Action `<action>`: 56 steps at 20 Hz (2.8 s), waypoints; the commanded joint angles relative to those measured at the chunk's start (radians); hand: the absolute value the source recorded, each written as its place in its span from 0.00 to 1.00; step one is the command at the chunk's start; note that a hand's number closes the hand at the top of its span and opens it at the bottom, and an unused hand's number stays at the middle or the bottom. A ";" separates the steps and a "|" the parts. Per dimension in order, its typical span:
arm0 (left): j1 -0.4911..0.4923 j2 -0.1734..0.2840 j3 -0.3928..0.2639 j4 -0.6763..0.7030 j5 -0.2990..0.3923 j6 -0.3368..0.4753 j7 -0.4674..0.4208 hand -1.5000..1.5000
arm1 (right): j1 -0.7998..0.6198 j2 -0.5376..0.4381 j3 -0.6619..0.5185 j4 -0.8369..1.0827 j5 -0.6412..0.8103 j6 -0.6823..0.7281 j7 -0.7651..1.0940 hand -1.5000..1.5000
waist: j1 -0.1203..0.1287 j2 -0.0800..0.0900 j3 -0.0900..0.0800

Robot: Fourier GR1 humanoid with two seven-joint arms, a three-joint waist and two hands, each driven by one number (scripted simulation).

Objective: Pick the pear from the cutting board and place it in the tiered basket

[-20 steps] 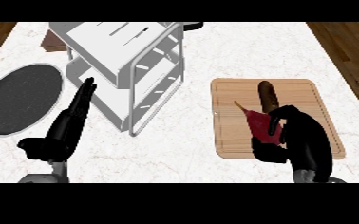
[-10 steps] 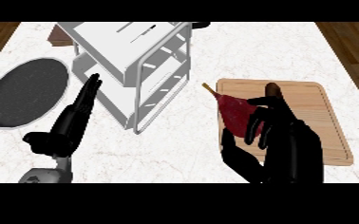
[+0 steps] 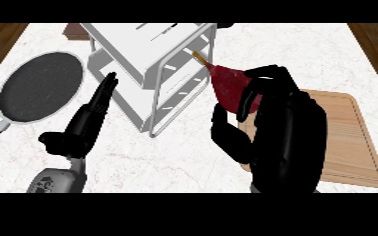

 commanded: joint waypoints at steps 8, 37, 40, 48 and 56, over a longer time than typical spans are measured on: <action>-0.036 -0.033 -0.050 0.081 -0.007 -0.033 0.043 0.50 | -0.394 0.022 -0.246 0.357 -0.179 0.021 0.231 1.00 | 0.064 0.027 -0.006; -0.106 -0.063 -0.065 0.137 -0.034 -0.051 0.040 0.50 | -0.814 0.021 -0.624 1.088 -0.614 -0.526 0.051 0.00 | 0.129 0.041 -0.005; -0.096 -0.069 -0.066 0.153 -0.034 -0.047 0.050 0.50 | -0.845 0.022 -0.593 1.124 -0.592 -0.635 0.028 0.00 | 0.105 0.032 -0.006; 0.022 -0.040 -0.015 0.122 -0.025 -0.026 0.011 0.50 | -0.873 0.022 -0.569 1.211 -0.238 -0.811 0.105 0.00 | -0.005 -0.002 -0.008; 0.062 -0.024 0.022 0.071 -0.001 -0.019 0.050 0.50 | -0.836 0.022 -0.632 1.033 -0.049 -0.859 0.132 0.00 | -0.082 -0.029 -0.002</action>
